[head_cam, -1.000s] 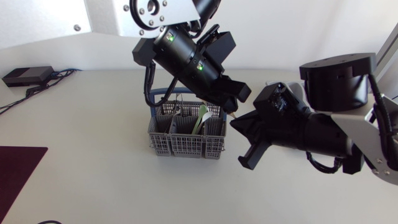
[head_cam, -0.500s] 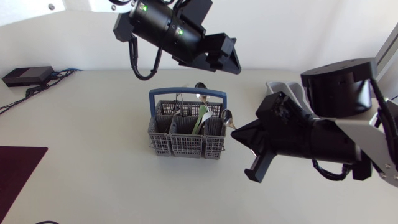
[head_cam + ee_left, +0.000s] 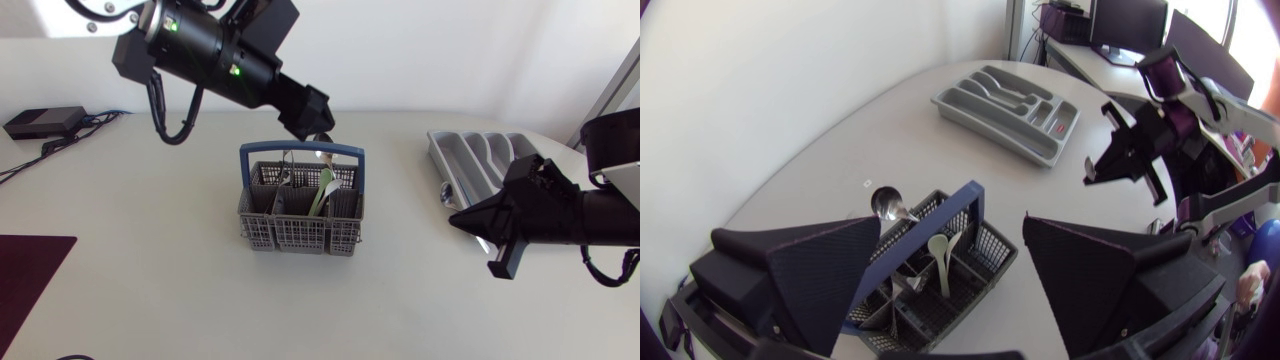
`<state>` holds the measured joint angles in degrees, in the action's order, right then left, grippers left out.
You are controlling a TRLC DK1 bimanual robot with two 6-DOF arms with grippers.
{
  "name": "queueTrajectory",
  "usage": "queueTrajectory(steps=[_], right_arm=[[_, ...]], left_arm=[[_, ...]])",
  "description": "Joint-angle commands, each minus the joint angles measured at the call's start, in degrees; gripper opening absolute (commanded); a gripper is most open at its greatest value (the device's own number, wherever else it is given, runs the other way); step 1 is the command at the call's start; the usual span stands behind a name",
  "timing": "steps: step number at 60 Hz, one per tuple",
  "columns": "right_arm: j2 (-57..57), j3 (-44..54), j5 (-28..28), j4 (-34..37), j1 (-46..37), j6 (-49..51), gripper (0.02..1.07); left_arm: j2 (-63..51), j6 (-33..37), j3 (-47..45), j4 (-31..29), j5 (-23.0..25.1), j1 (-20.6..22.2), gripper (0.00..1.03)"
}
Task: Sort the cutlery from the basket into the organizer compartments.
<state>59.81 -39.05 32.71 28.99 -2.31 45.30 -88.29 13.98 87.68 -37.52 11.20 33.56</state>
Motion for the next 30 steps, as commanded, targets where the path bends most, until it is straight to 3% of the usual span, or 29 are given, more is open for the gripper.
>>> queueTrajectory(steps=[1, 30], right_arm=[[5.40, -3.32, 2.54, 2.56, -6.31, 10.42, 0.08], [35.73, -23.44, 0.95, 13.99, -27.84, 51.03, 0.08]], left_arm=[[1.98, 4.48, -3.66, 0.52, -1.01, -0.69, 0.99], [2.69, 14.32, -13.76, 5.61, -11.11, 4.06, 0.99]])
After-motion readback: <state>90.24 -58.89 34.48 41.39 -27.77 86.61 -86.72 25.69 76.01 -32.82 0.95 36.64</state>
